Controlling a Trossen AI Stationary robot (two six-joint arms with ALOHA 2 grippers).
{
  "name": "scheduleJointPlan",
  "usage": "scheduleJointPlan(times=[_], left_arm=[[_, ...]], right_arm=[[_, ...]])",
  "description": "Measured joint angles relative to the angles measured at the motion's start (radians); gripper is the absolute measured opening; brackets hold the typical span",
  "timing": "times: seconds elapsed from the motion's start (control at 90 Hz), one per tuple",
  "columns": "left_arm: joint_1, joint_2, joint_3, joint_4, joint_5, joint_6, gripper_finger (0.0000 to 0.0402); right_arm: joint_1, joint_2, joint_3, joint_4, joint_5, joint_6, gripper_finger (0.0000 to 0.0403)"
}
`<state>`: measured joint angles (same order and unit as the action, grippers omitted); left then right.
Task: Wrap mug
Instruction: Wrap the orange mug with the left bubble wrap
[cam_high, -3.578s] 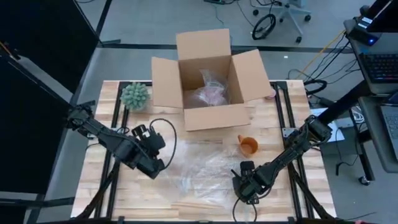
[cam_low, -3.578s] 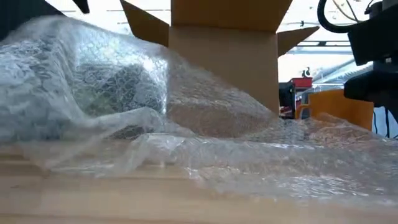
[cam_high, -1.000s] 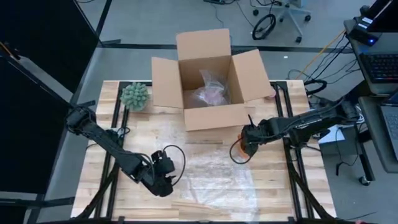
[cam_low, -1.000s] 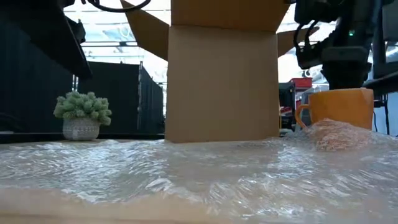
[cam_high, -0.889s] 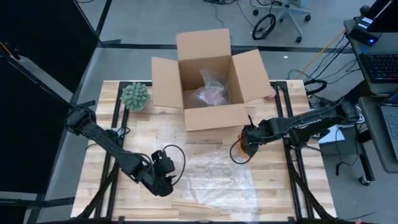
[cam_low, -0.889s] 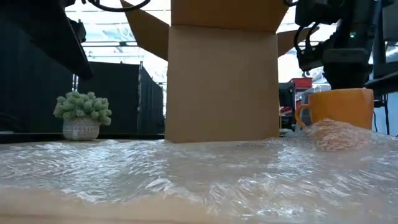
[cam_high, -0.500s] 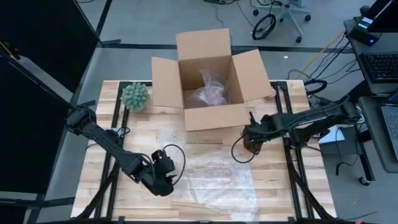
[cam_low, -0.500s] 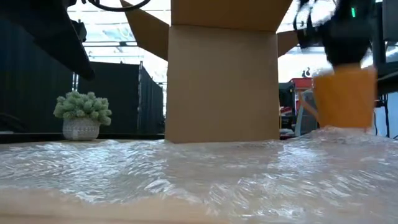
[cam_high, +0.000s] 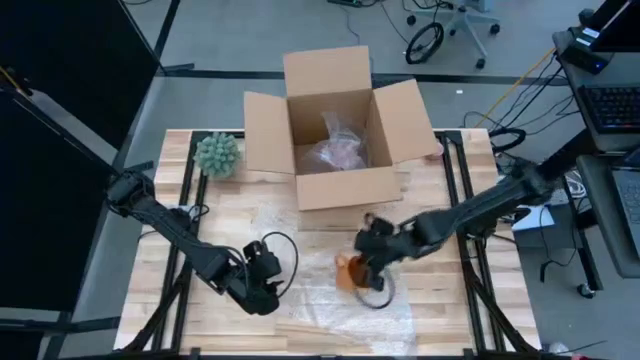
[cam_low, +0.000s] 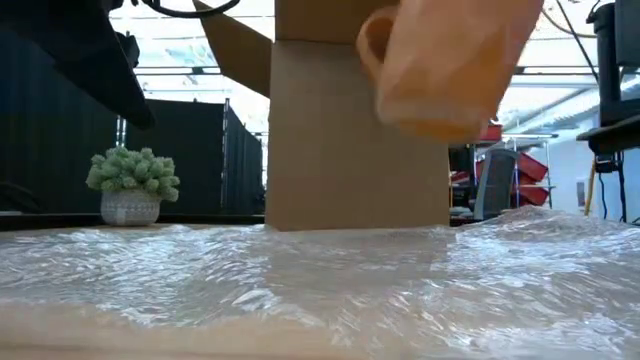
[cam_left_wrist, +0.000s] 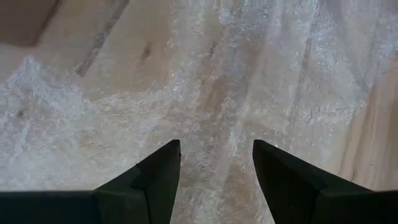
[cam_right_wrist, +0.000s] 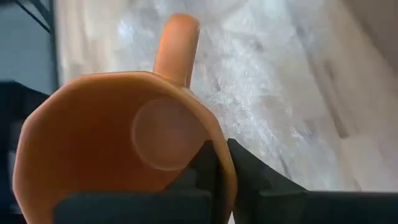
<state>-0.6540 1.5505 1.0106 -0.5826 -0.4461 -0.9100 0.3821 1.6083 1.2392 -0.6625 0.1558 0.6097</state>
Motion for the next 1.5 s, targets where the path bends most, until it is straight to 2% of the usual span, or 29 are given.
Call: scheduleJointPlan(times=[0.2,0.367,0.544,0.722,0.922,1.056,1.156,1.278,1.4,1.5], left_arm=[[0.0,0.0,0.0,0.0,0.003,0.0,0.019],[0.0,0.0,0.0,0.0,-0.002,0.0,0.019],[0.0,0.0,0.0,0.0,-0.003,0.001,0.019],[0.0,0.0,0.0,0.0,0.024,0.003,0.019],[0.0,0.0,0.0,-0.001,0.027,0.007,0.019],[0.0,0.0,0.0,-0.001,0.027,0.007,0.019],[0.0,0.0,0.0,-0.001,0.027,0.008,0.019],[0.0,0.0,0.0,-0.001,0.027,0.007,0.019],[0.0,0.0,0.0,0.001,0.028,0.007,0.019],[0.0,0.0,0.0,0.0,0.029,0.019,0.019]], right_arm=[[-0.046,0.217,0.212,-0.083,0.002,-0.128,0.0001],[-0.087,0.342,0.362,-0.194,-0.005,-0.161,0.0],[-0.107,0.412,0.398,-0.163,-0.016,-0.18,0.0005],[-0.113,0.453,0.4,-0.164,-0.051,-0.184,0.0037],[-0.113,0.442,0.4,-0.175,-0.057,-0.207,0.0112],[-0.113,0.38,0.433,-0.278,-0.141,-0.18,0.0172],[-0.098,0.313,0.447,-0.396,-0.157,-0.099,0.0206],[-0.022,0.215,0.45,-0.543,-0.116,0.019,0.0232],[0.074,0.173,0.435,-0.658,-0.087,0.188,0.0243],[0.146,0.152,0.374,-0.679,-0.081,0.335,0.0243]])
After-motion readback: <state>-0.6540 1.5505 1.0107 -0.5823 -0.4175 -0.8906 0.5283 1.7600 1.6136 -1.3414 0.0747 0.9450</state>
